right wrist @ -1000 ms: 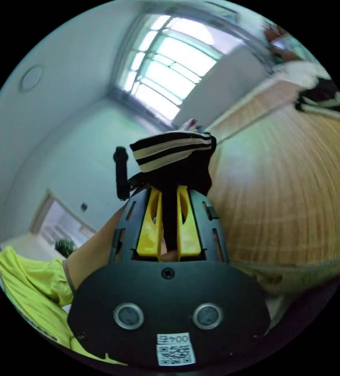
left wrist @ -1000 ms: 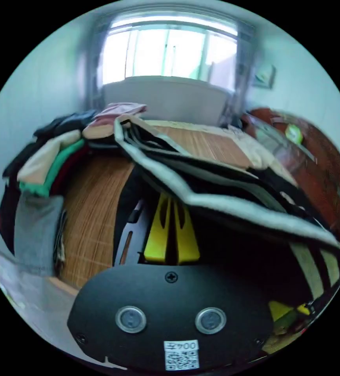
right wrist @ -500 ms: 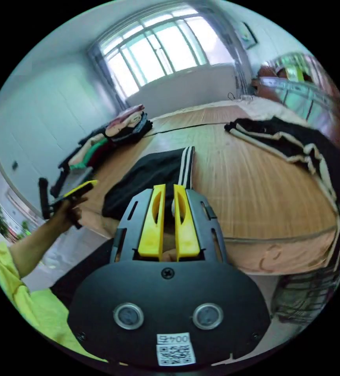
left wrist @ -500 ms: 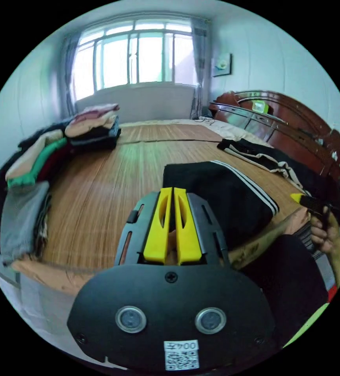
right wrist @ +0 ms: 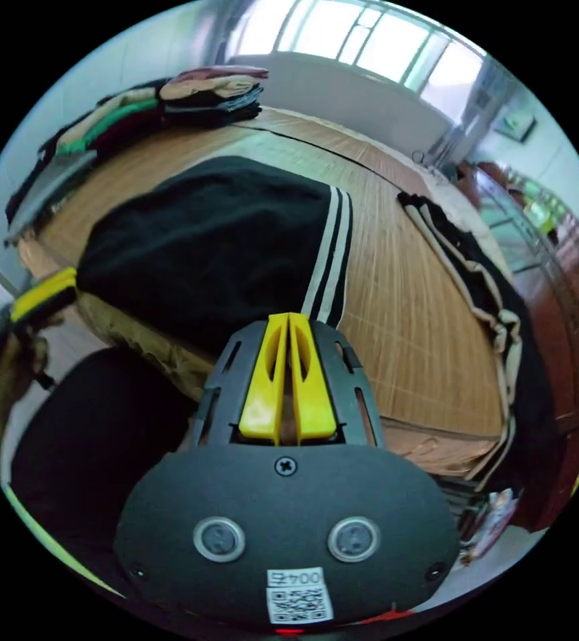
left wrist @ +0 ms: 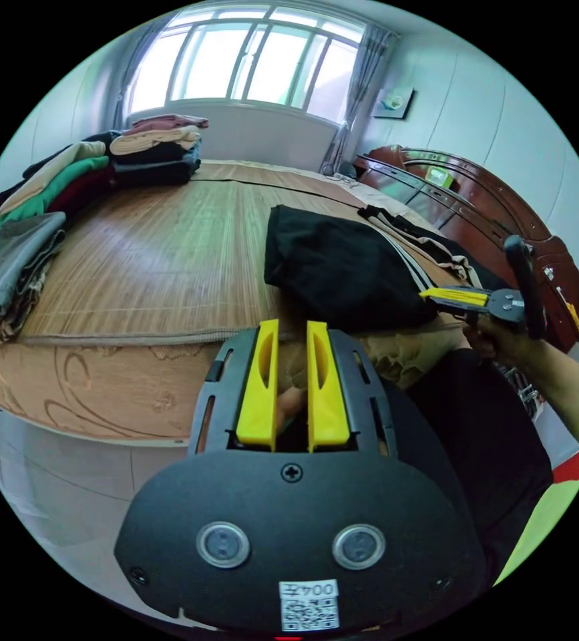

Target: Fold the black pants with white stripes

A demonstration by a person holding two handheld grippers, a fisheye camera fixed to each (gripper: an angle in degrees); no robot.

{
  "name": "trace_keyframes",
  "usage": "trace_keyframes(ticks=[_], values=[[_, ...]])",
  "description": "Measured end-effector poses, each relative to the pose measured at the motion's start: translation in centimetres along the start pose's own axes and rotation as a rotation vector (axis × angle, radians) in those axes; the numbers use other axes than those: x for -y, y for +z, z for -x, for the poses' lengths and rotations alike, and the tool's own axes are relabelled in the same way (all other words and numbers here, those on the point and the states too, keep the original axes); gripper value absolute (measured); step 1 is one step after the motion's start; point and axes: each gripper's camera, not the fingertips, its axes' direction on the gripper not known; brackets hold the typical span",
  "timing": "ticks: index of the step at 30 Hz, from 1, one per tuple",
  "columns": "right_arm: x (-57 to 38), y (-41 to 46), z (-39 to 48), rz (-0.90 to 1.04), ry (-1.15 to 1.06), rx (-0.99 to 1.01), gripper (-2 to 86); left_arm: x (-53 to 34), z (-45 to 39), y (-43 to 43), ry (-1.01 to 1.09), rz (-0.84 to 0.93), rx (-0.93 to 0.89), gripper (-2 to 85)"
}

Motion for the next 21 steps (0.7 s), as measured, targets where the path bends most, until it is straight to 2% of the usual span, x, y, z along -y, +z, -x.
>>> trace_keyframes(ticks=[3,5,7,9,10,12,16,21], values=[[-1.8,-0.4,-5.9,-0.058,0.240,0.326,3.7,-0.3,1.9,0.3,-0.059,-0.006,-0.024,6.4],[-6.6,-0.2,-11.4,-0.206,0.545,0.609,5.7,-0.4,3.4,-0.4,-0.102,-0.018,-0.069,6.5],[-10.9,0.7,-14.0,-0.298,0.719,0.704,7.0,-0.8,5.2,-1.7,-0.135,-0.052,-0.142,6.5],[-13.9,2.2,-15.0,-0.314,0.788,0.734,8.4,-1.3,6.7,-2.4,-0.186,-0.077,-0.209,6.5],[-15.4,3.2,-15.6,-0.337,0.834,0.809,9.1,-1.7,7.7,-2.7,-0.218,-0.098,-0.262,6.5],[-16.1,3.6,-16.1,-0.388,0.817,0.822,9.8,-2.0,8.7,-2.9,-0.255,-0.120,-0.305,6.6],[-14.7,4.5,-15.6,-0.331,0.661,0.732,10.1,-1.4,9.9,-2.4,-0.247,-0.096,-0.303,6.8],[-14.2,5.8,-14.8,-0.287,0.565,0.718,10.7,-0.9,10.7,-2.1,-0.218,-0.065,-0.299,5.6]])
